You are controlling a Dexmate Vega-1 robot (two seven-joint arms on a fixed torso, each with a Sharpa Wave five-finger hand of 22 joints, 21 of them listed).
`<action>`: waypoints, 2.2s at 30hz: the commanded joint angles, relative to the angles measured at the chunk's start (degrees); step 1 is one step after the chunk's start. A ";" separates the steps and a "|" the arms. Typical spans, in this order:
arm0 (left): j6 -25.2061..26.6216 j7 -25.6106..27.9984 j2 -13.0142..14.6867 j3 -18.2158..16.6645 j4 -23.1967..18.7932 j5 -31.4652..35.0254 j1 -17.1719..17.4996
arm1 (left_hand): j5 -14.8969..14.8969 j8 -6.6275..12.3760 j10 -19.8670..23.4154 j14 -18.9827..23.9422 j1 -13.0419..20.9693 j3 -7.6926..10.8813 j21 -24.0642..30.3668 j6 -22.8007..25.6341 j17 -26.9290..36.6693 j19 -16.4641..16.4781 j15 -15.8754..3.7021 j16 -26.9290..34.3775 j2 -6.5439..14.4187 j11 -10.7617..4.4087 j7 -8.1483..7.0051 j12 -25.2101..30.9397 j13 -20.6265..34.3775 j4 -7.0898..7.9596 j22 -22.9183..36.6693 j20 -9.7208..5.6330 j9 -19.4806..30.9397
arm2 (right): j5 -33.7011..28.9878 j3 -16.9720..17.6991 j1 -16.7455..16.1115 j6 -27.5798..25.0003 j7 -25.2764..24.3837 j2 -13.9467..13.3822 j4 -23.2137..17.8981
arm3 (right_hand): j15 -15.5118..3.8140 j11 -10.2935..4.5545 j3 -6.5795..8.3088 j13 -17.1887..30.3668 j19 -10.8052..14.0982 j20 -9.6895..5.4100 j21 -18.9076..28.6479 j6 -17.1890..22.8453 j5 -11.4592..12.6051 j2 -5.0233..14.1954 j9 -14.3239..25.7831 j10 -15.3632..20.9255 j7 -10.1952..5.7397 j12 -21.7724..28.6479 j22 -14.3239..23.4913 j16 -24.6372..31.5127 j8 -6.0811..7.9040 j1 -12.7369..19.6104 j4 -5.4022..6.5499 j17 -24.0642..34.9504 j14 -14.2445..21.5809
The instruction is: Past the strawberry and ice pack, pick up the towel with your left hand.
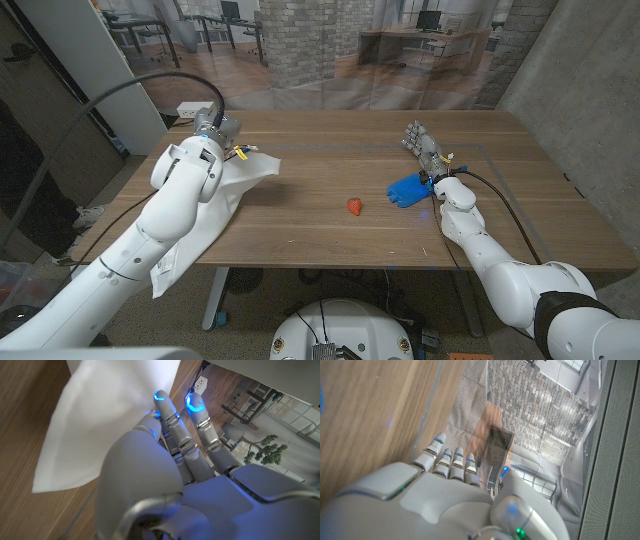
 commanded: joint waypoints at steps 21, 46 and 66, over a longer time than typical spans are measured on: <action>-2.42 20.76 -1.76 -5.56 -5.36 -11.02 4.41 | 1.07 1.09 6.01 1.12 -0.32 0.89 1.98 0.97 1.05 0.03 0.15 -0.27 -0.33 -3.86 0.14 -0.77 2.44 0.00 -1.46 -4.05 -0.47 | 0.48 0.43 -1.29 0.18 0.13 -0.22 -2.11 | 0.02 -0.06 -0.01 0.09 0.54 0.00 -0.04 0.17 0.39 -0.12 0.32 0.44 -0.06 0.11 0.18 0.05 0.07 -0.26 -0.37 0.24 0.52; -6.13 35.06 -5.74 -13.35 -8.53 -20.67 10.03 | 2.28 1.66 7.51 2.22 -1.10 1.76 3.73 1.85 1.78 0.42 0.19 -0.43 -1.36 -3.80 -0.52 -1.70 3.47 -0.02 -3.08 -4.29 -1.41 | -0.08 0.38 -5.93 -3.04 -1.60 -0.43 -10.69 | -0.02 -0.23 -0.01 0.08 0.60 -0.12 -0.04 0.08 0.44 -0.15 0.31 0.31 -0.15 0.06 0.18 0.02 0.03 -0.30 -0.43 0.24 0.45; -12.09 57.47 -9.33 -16.72 -3.36 -27.76 11.74 | 3.24 1.99 8.38 2.89 -1.70 2.62 4.85 2.34 2.26 0.38 0.22 -0.66 -2.19 -4.18 -0.77 -2.52 4.36 -0.04 -4.10 -4.40 -2.07 | -1.27 -0.10 -8.41 -5.09 -3.94 0.03 -15.26 | 0.01 -0.14 -0.01 0.08 0.58 -0.08 -0.07 0.02 0.47 -0.16 0.31 0.30 -0.14 0.06 0.18 0.00 0.01 -0.31 -0.47 0.24 0.41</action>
